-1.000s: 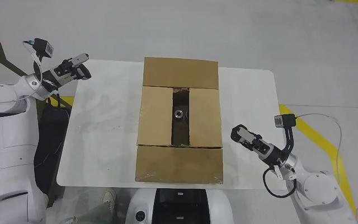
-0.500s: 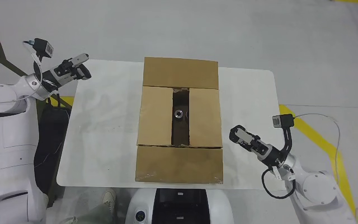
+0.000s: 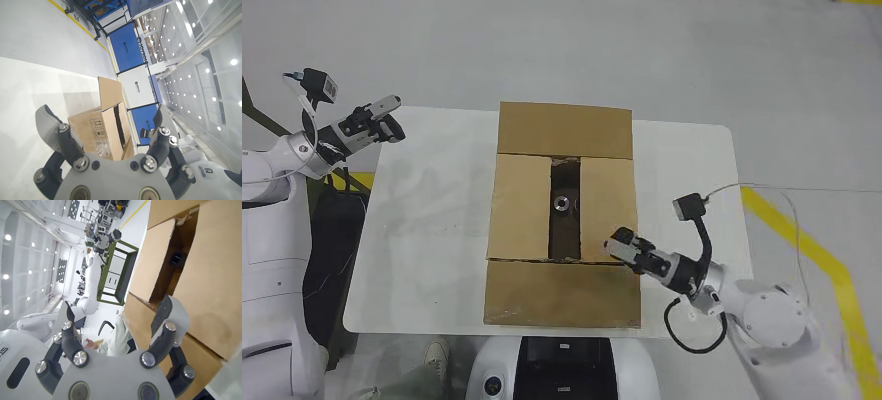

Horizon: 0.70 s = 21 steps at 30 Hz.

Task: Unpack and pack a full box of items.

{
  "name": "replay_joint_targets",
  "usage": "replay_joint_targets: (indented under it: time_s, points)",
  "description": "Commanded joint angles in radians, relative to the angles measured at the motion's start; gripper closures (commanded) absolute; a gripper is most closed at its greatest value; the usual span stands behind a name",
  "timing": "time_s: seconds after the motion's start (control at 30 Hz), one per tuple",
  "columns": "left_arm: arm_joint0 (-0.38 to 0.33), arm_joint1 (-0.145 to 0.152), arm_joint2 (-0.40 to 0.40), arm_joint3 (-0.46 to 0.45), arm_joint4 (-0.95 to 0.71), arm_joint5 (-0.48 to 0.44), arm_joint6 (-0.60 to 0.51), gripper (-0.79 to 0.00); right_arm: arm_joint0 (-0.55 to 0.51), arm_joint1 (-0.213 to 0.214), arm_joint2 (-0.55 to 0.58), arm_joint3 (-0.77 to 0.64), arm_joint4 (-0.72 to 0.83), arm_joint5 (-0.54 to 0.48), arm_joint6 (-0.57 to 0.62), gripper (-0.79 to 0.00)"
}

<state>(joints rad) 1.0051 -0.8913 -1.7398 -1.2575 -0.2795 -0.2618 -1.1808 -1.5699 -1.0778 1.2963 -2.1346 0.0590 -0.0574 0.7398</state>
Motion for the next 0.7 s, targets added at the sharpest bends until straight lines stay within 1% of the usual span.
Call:
replay_joint_targets:
  time_s: [0.0,0.2,0.4,0.47,0.67]
  points:
    - [0.0,0.0,0.0,0.0,0.0,0.0,0.0,-0.785,0.053,-0.006,-0.064,0.018,-0.027,0.047,0.008,-0.785]
    - [0.0,0.0,0.0,0.0,0.0,0.0,0.0,-0.785,0.203,-0.032,-0.226,0.091,-0.08,0.164,-0.009,-0.785]
    - [0.0,0.0,0.0,0.0,0.0,0.0,0.0,-0.785,0.315,-0.056,-0.31,0.171,-0.053,0.249,-0.025,-0.785]
    - [0.0,0.0,0.0,0.0,0.0,0.0,0.0,-0.785,0.339,-0.062,-0.326,0.193,-0.038,0.259,-0.024,-0.785]
    - [0.0,0.0,0.0,0.0,0.0,0.0,0.0,-0.785,0.339,-0.062,-0.326,0.193,-0.038,0.259,-0.024,-0.785]
